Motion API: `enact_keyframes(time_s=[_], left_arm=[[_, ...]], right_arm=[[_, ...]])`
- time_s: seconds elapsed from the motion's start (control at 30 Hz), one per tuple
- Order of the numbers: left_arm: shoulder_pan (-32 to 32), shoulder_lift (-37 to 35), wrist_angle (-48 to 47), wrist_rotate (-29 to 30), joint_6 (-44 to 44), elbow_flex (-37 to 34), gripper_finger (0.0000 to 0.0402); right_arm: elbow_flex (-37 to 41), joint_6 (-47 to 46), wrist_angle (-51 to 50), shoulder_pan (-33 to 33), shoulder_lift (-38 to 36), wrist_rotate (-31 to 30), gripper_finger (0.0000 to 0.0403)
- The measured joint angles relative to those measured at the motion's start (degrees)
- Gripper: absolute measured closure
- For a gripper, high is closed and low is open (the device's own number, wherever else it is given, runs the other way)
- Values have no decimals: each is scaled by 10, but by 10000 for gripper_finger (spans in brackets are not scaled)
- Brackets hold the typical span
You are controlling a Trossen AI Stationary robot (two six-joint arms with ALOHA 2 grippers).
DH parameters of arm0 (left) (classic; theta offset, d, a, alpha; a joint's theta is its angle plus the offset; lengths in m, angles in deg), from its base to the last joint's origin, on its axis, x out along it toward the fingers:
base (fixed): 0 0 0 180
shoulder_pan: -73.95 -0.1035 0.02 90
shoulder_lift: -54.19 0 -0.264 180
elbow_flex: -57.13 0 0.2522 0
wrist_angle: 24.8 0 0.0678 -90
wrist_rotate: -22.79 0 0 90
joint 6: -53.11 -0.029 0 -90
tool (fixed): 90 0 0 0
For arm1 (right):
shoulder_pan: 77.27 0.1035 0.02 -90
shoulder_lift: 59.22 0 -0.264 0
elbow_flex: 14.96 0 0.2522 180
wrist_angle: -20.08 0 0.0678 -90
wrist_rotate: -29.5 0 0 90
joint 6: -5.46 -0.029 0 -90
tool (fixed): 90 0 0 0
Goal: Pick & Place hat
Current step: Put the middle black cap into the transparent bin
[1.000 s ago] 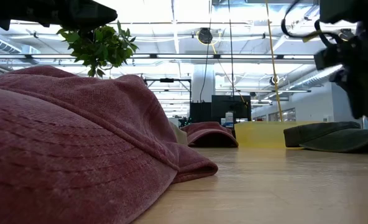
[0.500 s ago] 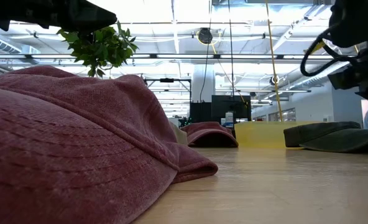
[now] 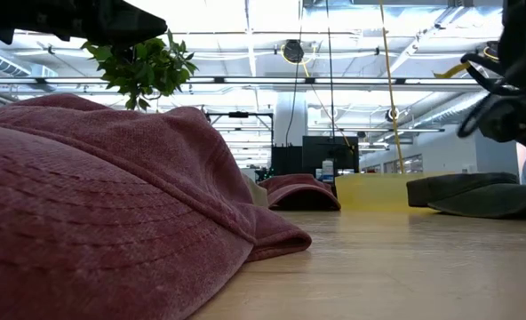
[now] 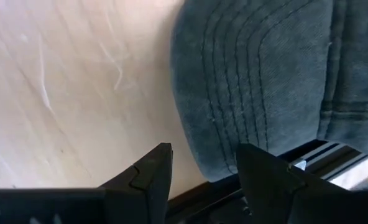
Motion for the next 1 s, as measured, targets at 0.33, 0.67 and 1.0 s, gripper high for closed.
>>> enact_keyframes(time_s=[0.33, 0.67, 1.0], left_arm=[[0, 0, 0, 0, 5, 0, 378], [0, 0, 0, 0, 6, 0, 378], [0, 0, -2, 0, 7, 0, 378]], right_arm=[[0, -54, -4, 36, 59, -73, 236], [0, -108, -25, 44, 66, -161, 247], [-4, -105, -62, 65, 66, -174, 381]])
